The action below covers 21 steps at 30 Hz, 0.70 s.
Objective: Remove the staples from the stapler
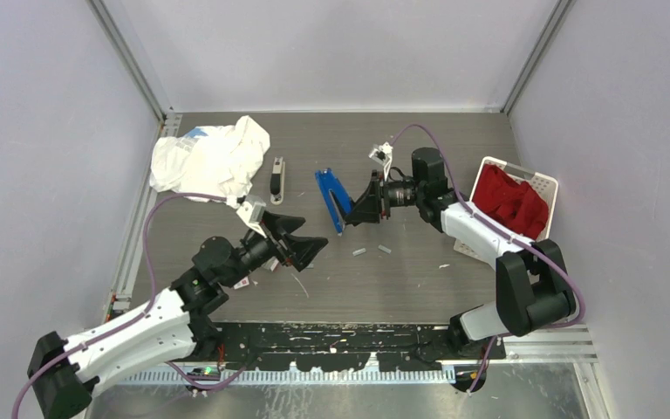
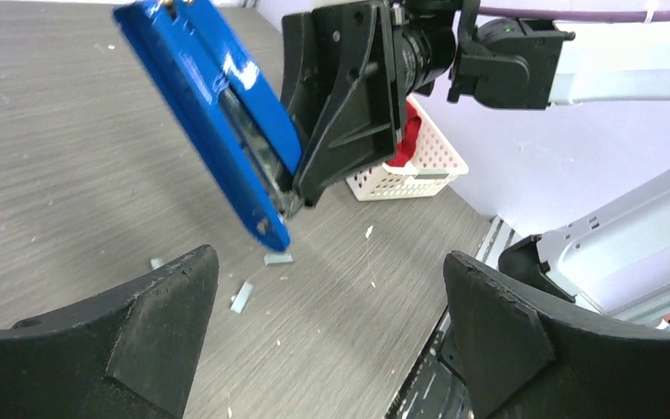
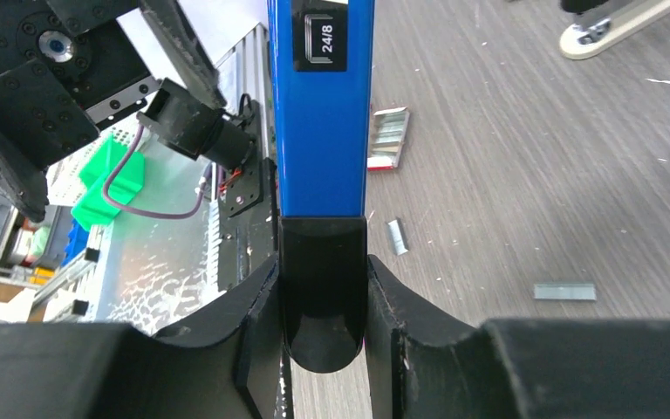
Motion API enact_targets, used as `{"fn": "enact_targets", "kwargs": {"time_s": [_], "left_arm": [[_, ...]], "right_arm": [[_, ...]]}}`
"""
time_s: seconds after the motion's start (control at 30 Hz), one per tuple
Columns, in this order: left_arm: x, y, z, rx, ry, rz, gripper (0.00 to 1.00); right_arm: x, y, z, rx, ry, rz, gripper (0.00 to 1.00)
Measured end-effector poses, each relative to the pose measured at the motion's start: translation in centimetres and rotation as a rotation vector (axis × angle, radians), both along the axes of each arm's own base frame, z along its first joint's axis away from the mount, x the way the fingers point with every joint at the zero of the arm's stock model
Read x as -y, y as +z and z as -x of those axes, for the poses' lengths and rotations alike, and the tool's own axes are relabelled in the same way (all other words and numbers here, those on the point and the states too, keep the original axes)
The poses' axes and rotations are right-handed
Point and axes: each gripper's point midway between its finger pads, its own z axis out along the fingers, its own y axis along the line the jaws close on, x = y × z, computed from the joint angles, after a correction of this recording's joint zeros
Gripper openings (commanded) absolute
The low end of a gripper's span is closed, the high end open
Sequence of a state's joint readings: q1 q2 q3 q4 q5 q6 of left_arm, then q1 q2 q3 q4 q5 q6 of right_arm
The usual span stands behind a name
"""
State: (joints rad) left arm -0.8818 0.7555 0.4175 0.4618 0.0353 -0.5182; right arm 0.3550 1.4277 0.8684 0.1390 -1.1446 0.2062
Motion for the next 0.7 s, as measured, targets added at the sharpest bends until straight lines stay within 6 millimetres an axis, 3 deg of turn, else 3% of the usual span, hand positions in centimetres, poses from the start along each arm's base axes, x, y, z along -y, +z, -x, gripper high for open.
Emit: {"fn": "enact_targets", "kwargs": {"time_s": [0.37, 0.7], "left_arm": [[-5.5, -0.7, 3.3, -0.08, 0.059, -0.028, 1.0], [-7.9, -4.9, 4.2, -0.179, 0.112, -0.137, 0.99]], "right_arm": [[3.8, -0.5, -4.0, -0.01, -0.184, 0.026, 0.01], [8.0, -1.5, -8.0, 0.024, -0.384, 0.163, 0.01]]}}
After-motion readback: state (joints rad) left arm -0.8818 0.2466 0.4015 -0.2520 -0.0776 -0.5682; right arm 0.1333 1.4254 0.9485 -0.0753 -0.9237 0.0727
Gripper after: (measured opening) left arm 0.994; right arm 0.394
